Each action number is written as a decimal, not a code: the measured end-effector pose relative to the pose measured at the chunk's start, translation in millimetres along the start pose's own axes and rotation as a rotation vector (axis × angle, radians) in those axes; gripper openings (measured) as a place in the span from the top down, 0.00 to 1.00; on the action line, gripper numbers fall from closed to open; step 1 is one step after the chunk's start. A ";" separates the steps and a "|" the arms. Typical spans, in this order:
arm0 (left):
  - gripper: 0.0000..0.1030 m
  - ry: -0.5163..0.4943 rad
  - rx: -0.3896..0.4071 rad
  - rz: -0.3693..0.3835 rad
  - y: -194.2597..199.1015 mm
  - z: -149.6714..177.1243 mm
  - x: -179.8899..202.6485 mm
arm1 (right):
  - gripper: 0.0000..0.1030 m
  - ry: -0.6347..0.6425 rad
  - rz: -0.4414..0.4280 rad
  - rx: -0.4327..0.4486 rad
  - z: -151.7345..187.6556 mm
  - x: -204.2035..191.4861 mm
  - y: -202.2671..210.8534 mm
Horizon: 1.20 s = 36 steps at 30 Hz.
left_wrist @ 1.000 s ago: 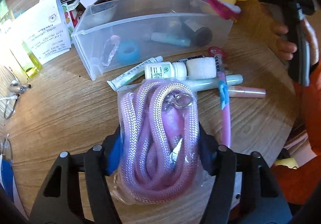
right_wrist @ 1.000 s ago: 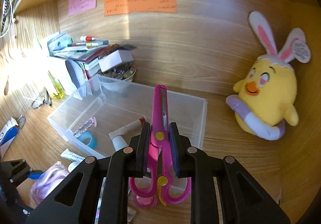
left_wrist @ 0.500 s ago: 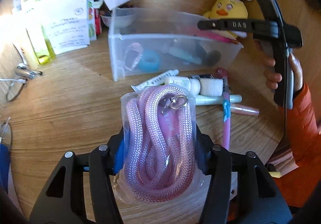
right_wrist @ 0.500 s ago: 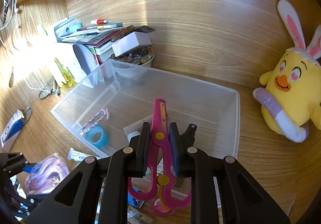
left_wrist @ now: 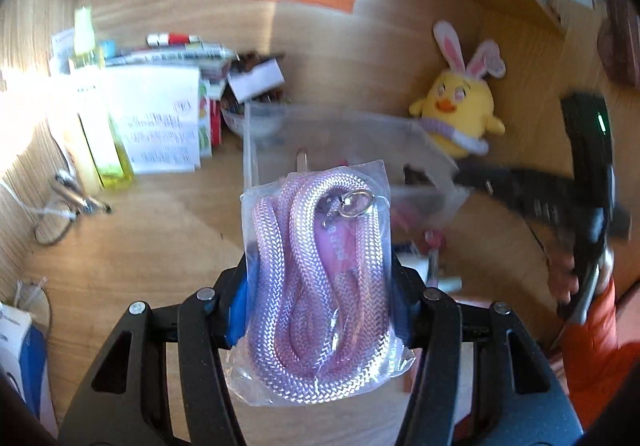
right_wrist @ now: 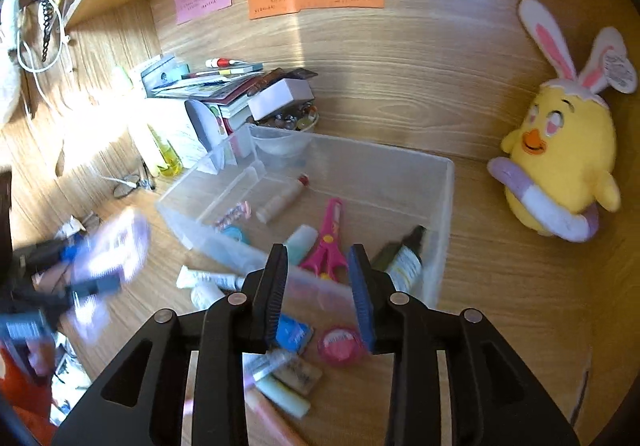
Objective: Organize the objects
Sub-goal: 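Grasp the bagged pink rope with the left gripper while the right releases the scissors into the box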
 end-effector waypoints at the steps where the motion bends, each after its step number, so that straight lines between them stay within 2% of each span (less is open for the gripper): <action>1: 0.46 0.000 0.012 -0.007 0.3 -5.9 -1.1 | 0.72 0.003 0.005 0.000 2.2 0.3 2.2; 9: 0.46 -0.016 0.054 -0.044 -6.2 -37.5 -4.0 | 0.72 0.021 0.007 -0.047 41.4 -2.8 9.5; 13: 0.46 -0.011 0.025 -0.032 -24.2 -46.8 -5.7 | 0.72 0.009 0.024 -0.098 55.2 1.2 -9.6; 14: 0.46 0.004 0.022 -0.055 -28.2 -48.3 -7.7 | 0.72 0.003 0.027 -0.112 57.8 3.1 -14.9; 16: 0.46 0.001 -0.002 -0.056 -38.6 -50.0 -9.7 | 0.72 -0.005 0.033 -0.142 63.2 6.9 -25.8; 20: 0.46 0.009 -0.050 -0.032 -58.4 -54.0 -13.2 | 0.71 -0.009 0.032 -0.190 69.8 11.0 -42.6; 22: 0.46 0.009 -0.069 -0.024 -67.6 -56.6 -14.5 | 0.66 -0.001 0.048 -0.189 70.0 12.5 -46.4; 31: 0.46 -0.009 -0.116 -0.035 -97.3 -62.3 -15.2 | 0.67 -0.023 0.048 -0.214 79.0 15.9 -56.8; 33: 0.52 -0.021 -0.116 -0.048 -99.4 -62.7 -13.9 | 0.68 -0.030 0.044 -0.204 78.3 15.8 -54.9; 36: 0.52 -0.028 -0.114 -0.054 -97.8 -63.7 -11.7 | 0.68 -0.037 0.037 -0.191 78.5 15.4 -49.9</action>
Point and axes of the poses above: each gripper's, at about its wrist camera, not at the fingertips, and y roughly against the way its jaws point, x to its right, z to its underside, the point moved 8 cm from there along -y, roughly the way its jaws point, and after that the axes turned 2 degrees about x, right-handed, at the moved point
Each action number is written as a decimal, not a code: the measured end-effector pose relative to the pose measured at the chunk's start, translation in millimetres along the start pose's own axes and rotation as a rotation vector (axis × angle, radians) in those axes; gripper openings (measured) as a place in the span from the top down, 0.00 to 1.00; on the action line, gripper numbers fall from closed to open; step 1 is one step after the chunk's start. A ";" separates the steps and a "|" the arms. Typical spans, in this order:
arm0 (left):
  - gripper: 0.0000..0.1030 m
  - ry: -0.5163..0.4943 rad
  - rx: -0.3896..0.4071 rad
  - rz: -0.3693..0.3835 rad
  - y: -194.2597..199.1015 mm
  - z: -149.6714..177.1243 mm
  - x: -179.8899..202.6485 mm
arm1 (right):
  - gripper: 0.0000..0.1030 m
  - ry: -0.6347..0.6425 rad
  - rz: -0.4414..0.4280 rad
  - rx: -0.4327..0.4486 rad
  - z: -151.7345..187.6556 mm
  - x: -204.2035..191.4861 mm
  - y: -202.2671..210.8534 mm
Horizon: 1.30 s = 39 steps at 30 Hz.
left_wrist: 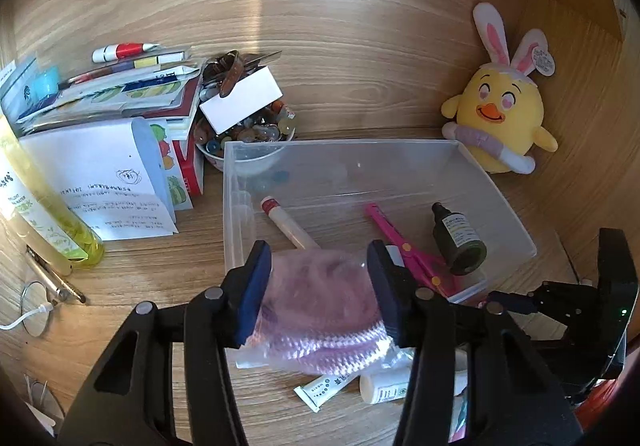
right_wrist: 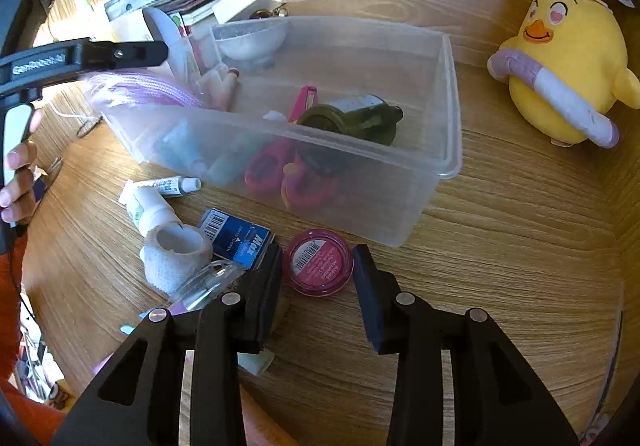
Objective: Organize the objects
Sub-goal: 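Grasp the bagged pink rope with the left gripper while the right releases the scissors into the box, then grasp the pink lid jar with the right gripper while the left drops the rope bag in the box, then grasp the white tube of cream with the left gripper while the right lowers the jar into the box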
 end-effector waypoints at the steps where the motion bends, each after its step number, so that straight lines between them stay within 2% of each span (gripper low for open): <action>1: 0.52 -0.006 0.006 -0.005 3.4 0.1 1.4 | 0.68 -0.003 -0.003 0.008 -0.4 -0.7 2.9; 8: 0.51 -0.066 0.069 -0.031 37.5 9.2 14.8 | 0.68 -0.004 -0.010 0.076 -5.9 -2.8 29.7; 13: 0.51 -0.072 0.057 -0.052 50.6 29.3 12.0 | 0.68 0.008 0.004 0.148 -16.8 -4.3 52.7; 18: 0.51 -0.075 0.006 -0.060 46.3 56.8 6.6 | 0.68 0.007 0.011 0.211 -31.3 -2.9 72.8; 25: 0.51 -0.116 -0.150 -0.051 -5.4 86.1 2.3 | 0.68 -0.010 -0.005 0.243 -45.8 -2.6 80.4; 30: 0.51 -0.090 -0.203 0.045 -25.5 88.0 5.7 | 0.68 -0.053 -0.026 0.254 -57.2 0.9 74.0; 33: 0.52 -0.116 -0.205 0.056 -29.8 89.0 12.0 | 0.68 -0.047 -0.026 0.240 -61.6 0.0 66.2; 39: 0.71 -0.179 -0.188 0.071 -27.3 93.8 29.6 | 0.68 -0.024 -0.020 0.209 -67.8 -4.8 51.9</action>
Point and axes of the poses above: each gripper's, at about its wrist camera, not at the fingertips, and y roughly against the way its jaws point, x to its right, z to its underside, the point moved 8 cm from there along -y, roughly the way its jaws point, and after that the axes turned 2 degrees about x, right-handed, at the moved point
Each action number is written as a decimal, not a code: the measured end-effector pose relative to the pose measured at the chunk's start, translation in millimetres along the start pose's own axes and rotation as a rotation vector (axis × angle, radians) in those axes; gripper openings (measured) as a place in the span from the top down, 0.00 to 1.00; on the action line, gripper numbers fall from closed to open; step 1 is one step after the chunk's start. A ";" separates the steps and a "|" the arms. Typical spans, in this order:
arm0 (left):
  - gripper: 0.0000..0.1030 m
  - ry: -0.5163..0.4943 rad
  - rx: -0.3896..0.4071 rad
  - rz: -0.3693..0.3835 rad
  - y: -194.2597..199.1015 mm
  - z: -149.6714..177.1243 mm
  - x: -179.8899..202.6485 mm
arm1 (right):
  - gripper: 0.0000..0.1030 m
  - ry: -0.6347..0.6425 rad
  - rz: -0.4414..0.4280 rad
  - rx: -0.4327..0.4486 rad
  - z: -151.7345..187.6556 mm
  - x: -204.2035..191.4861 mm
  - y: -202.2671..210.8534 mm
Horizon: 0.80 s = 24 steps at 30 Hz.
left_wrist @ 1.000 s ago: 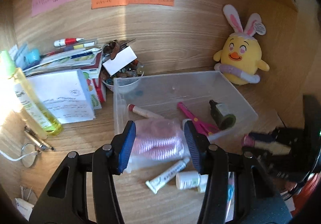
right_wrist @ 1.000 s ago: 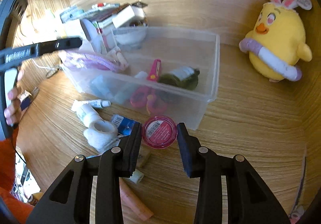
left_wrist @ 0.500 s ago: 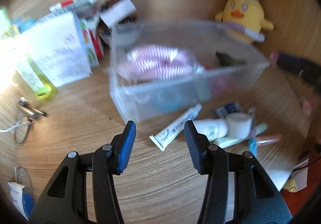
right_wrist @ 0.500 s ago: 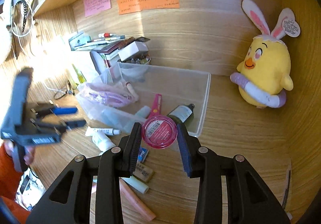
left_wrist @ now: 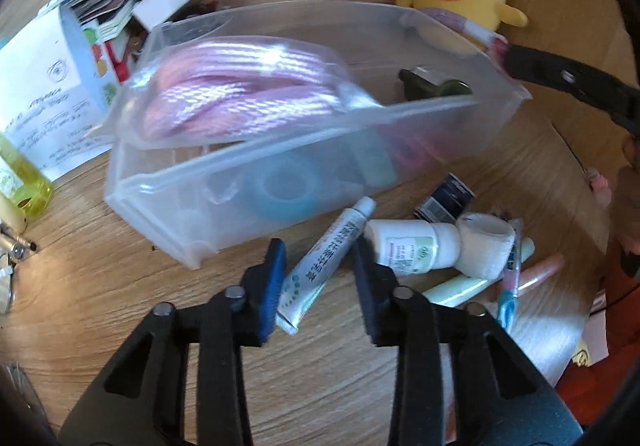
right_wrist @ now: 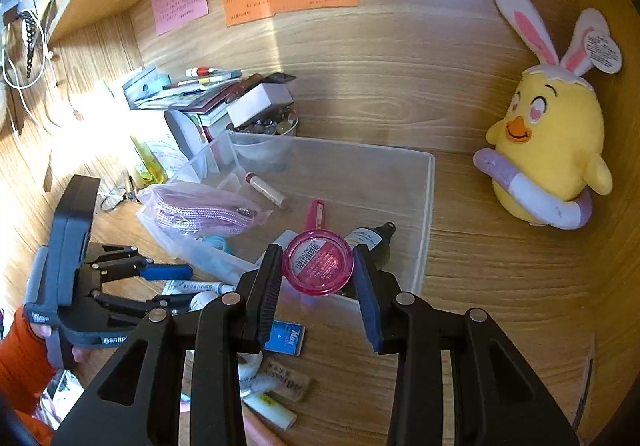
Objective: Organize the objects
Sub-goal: 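Grasp the white tube of cream with the left gripper while the right lowers the jar into the box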
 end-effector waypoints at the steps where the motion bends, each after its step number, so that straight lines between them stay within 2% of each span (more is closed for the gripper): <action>1: 0.73 -0.017 0.004 -0.008 0.9 1.5 3.8 | 0.68 0.002 -0.002 -0.004 -0.4 -0.4 -2.3; 3: 0.85 -0.043 0.006 -0.015 2.6 4.6 8.5 | 0.68 0.001 -0.009 -0.013 -0.5 -1.2 -6.1; 7: 0.85 -0.058 0.014 -0.044 8.5 13.6 9.7 | 0.68 0.001 -0.016 -0.029 1.0 -2.1 -12.2; 12: 0.85 -0.013 0.050 -0.059 29.2 17.1 1.1 | 0.68 -0.009 -0.017 -0.041 2.6 -0.1 -16.5; 22: 0.85 0.050 0.263 -0.019 100.1 -28.2 -9.1 | 0.68 -0.015 -0.018 -0.053 -2.7 -0.9 -27.0; 24: 0.85 0.045 0.279 -0.029 98.7 -41.1 -6.8 | 0.68 -0.009 -0.019 -0.060 -3.0 -2.8 -31.1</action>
Point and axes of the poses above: each gripper's, at about its wrist camera, not at the fingertips, and y roughly against the way its jaws point, x to its right, z to its underside, the point moved 8 cm from there along -y, roughly the way its jaws point, and after that the axes turned 2 degrees about x, right-handed, at the moved point
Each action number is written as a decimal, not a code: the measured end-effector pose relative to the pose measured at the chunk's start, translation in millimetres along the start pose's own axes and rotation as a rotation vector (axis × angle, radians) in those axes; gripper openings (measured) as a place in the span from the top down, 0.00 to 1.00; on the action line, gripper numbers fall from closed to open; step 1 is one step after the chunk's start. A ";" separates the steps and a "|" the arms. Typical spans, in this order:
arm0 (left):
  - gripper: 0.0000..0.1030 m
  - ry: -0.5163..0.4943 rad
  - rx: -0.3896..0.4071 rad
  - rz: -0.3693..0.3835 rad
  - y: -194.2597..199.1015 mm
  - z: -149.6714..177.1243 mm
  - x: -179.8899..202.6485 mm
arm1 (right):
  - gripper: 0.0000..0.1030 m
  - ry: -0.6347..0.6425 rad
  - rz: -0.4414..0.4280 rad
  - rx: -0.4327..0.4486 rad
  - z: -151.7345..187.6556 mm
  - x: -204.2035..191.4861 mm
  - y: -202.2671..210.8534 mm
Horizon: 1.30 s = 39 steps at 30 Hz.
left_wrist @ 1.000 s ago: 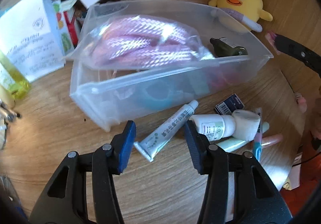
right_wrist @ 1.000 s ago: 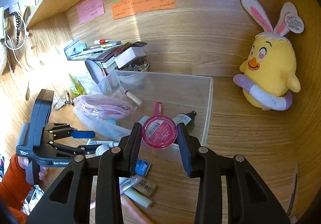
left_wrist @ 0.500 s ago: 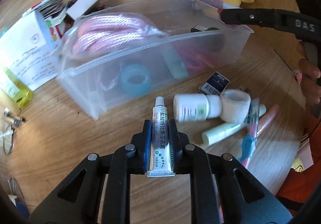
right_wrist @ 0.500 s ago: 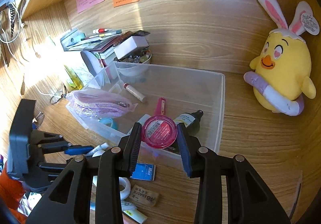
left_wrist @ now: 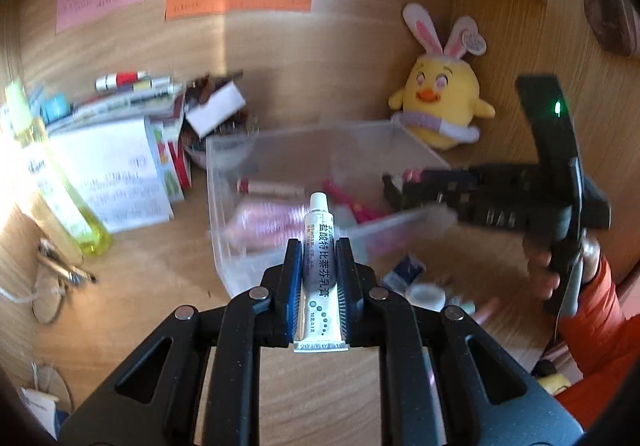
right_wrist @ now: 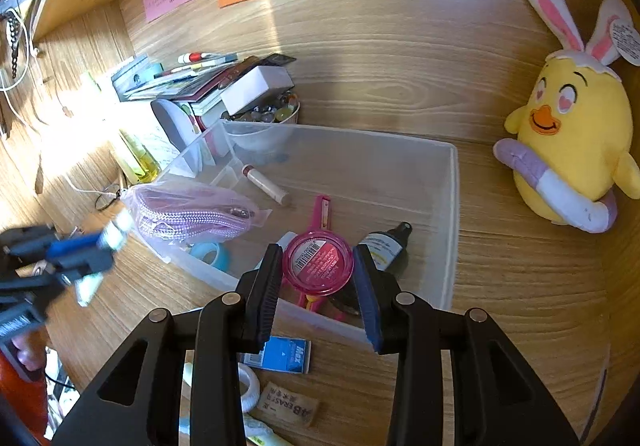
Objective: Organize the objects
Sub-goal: 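Grasp the white tube of cream with the left gripper while the right lowers the jar into the box, then release the cream tube into the box with the left gripper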
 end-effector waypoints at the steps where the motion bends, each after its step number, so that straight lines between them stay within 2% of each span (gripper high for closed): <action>1: 0.85 0.003 0.000 -0.005 -7.1 -4.7 -0.5 | 0.68 0.005 0.001 -0.006 0.3 -1.5 -3.0; 14: 0.85 0.092 -0.130 0.003 -62.9 -10.5 -27.1 | 0.67 0.005 -0.030 -0.041 -0.4 -4.4 -18.7; 16: 0.85 0.100 -0.143 0.005 -68.1 -10.1 -28.1 | 0.63 0.010 -0.020 -0.043 -0.6 -4.0 -19.0; 18: 0.85 0.109 -0.148 0.012 -69.4 -10.1 -27.8 | 0.52 0.012 -0.003 -0.040 -1.0 -2.7 -18.6; 23: 0.83 0.088 -0.106 0.026 -53.0 -15.4 -17.8 | 0.49 0.014 -0.021 -0.029 0.7 -5.5 -8.1; 25: 0.77 0.066 -0.085 0.022 -42.2 -17.6 -11.0 | 0.47 0.018 -0.027 -0.024 1.5 -7.2 -1.5; 27: 0.57 0.053 -0.066 0.019 -32.7 -18.4 -5.2 | 0.39 0.021 -0.030 -0.013 2.5 -8.4 7.8; 29: 0.45 0.042 -0.044 0.008 -22.1 -16.7 0.7 | 0.34 0.029 -0.020 0.012 4.2 -9.5 20.8; 33: 0.39 0.020 -0.058 -0.004 -13.2 -3.3 10.6 | 0.25 0.062 0.005 0.052 12.9 -10.1 45.9; 35: 0.39 0.016 -0.084 -0.004 -14.5 9.6 15.9 | 0.22 0.073 0.012 0.062 21.3 -9.4 55.6; 39: 0.39 0.014 -0.148 -0.001 -22.3 39.9 26.1 | 0.22 0.074 0.022 0.040 46.0 -5.7 63.5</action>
Point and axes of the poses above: each gripper's, at about its wrist camera, not at the fingertips, and y roughly against the way its jaws point, x to its right, z to its underside, the point moved 8 cm from there along -y, roughly the way its jaws point, and after that the axes turned 2 degrees about x, right-handed, at the moved point
